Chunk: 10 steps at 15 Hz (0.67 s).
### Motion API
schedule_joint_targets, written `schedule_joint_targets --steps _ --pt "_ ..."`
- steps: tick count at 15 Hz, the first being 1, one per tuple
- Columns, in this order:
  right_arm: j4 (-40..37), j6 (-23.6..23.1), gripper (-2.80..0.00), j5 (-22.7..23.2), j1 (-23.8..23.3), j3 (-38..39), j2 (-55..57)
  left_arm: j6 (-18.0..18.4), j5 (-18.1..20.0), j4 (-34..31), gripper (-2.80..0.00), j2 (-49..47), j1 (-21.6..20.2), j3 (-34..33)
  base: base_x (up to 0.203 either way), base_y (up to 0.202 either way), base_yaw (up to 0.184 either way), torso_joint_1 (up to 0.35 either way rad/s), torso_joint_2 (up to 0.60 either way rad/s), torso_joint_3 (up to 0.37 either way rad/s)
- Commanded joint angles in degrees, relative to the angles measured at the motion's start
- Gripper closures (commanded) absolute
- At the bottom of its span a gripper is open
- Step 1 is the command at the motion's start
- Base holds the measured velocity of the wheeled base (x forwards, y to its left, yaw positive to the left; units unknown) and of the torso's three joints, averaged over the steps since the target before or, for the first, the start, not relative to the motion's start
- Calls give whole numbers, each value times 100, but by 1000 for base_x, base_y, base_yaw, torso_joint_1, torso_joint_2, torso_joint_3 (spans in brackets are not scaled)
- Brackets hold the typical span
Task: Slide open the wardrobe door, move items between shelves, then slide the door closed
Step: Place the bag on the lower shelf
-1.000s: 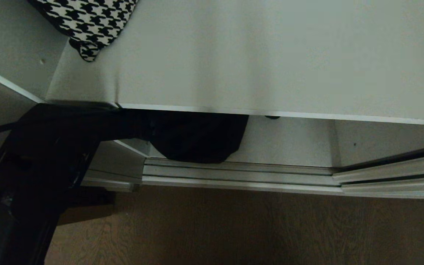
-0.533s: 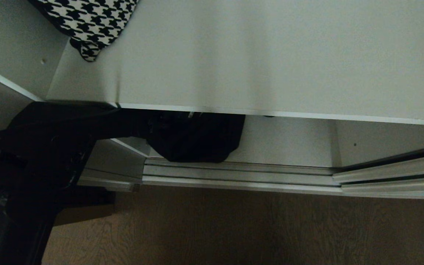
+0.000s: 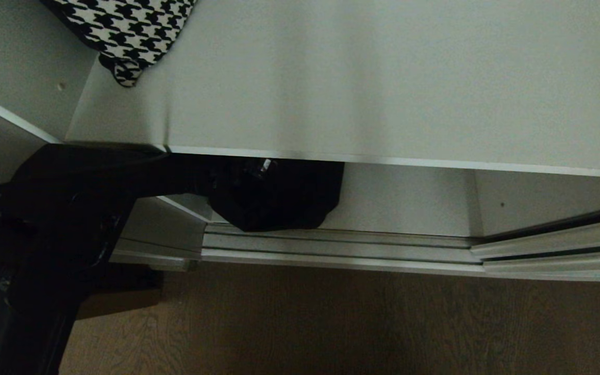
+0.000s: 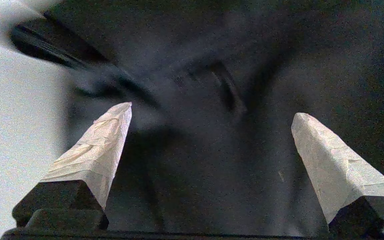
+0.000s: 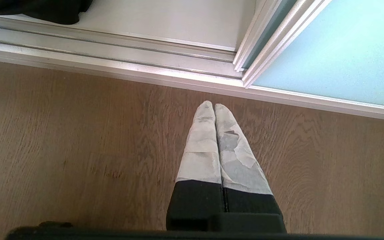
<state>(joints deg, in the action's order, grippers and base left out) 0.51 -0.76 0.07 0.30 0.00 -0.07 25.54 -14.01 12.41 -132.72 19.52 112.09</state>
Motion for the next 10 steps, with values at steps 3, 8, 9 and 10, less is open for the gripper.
schedule_joint_targets --steps 3,8,9,10 --pt "2 -3 0 1 5 0 -1 518 -397 993 -280 34 171 -3 0 0 0 0 0 0" --pt "2 -3 0 1 5 0 -1 -671 -321 -182 -280 36 371 -82 0 0 0 0 0 0" --pt "2 -2 0 1 5 0 -1 -1264 -265 -509 -280 27 447 -86 0 0 0 0 0 0" --pt "2 -3 0 1 5 0 -1 -1836 -141 -689 -280 24 537 -88 0 0 0 0 0 0"
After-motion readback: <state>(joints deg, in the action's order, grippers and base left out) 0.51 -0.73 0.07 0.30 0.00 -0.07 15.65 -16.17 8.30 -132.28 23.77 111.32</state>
